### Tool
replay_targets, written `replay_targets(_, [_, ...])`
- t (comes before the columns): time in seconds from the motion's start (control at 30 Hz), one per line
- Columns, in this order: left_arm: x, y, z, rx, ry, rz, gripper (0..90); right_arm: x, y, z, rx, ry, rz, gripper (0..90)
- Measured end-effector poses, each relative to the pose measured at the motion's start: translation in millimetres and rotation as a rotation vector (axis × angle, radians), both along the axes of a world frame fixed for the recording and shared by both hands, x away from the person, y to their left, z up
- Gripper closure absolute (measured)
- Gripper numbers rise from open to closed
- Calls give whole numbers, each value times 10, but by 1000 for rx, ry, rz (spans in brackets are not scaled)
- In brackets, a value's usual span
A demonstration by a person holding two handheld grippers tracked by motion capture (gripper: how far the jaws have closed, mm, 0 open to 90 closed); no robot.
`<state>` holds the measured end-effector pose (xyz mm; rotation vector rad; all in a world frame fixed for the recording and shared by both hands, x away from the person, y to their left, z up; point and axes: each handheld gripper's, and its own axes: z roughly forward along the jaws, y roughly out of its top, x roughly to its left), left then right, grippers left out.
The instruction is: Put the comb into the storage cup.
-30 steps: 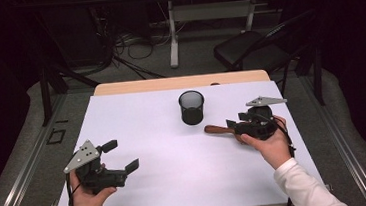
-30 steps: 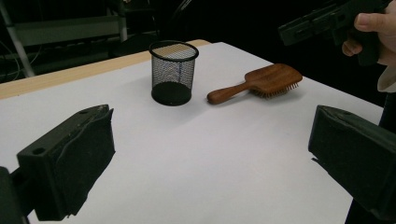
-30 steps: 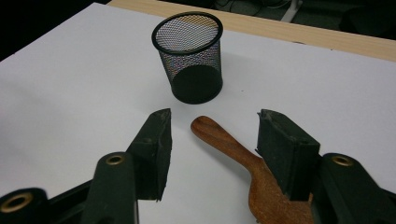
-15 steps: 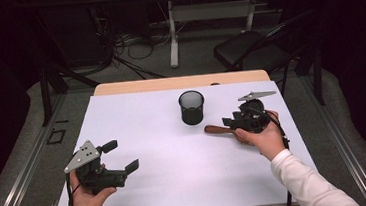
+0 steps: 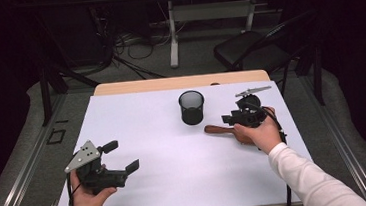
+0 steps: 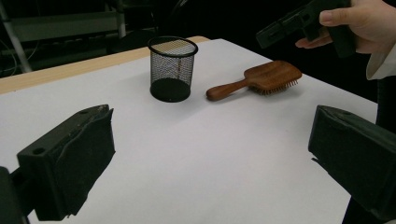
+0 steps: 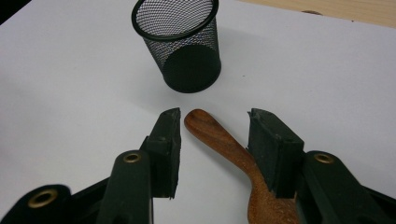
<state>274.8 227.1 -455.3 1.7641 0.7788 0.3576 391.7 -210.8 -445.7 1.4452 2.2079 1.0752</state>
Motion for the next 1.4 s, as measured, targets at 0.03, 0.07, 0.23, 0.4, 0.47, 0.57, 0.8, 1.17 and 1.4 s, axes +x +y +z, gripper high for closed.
replay_targets(0.03, [0, 0, 0, 0, 0, 0, 3, 0, 0, 0, 0, 0, 0, 542])
replay_targets(0.07, [0, 0, -1, -1, 1, 0, 3, 27, 0, -13, 6, 11, -5, 546])
replay_targets(0.23, [2, 3, -5, 2, 4, 1, 3, 82, 10, -44, 14, 31, -17, 552])
replay_targets(0.4, [7, -1, -15, 3, 7, -1, 3, 141, 20, -87, 2, 33, -24, 555])
replay_targets(0.47, [9, -3, -20, 3, 8, -2, 3, 164, 22, -105, 3, 35, -27, 556])
replay_targets(0.57, [13, -1, -26, 5, 11, -1, 3, 196, 23, -126, 2, 44, -34, 560])
replay_targets(0.8, [14, 4, -33, 4, 15, 0, 3, 259, 33, -172, -3, 44, -52, 588])
replay_targets(1.17, [25, 4, -53, 4, 24, -1, 5, 328, 103, -263, -55, 78, -53, 618])
replay_targets(1.4, [25, 13, -53, 2, 26, 1, 5, 376, 131, -311, -59, 127, -59, 624])
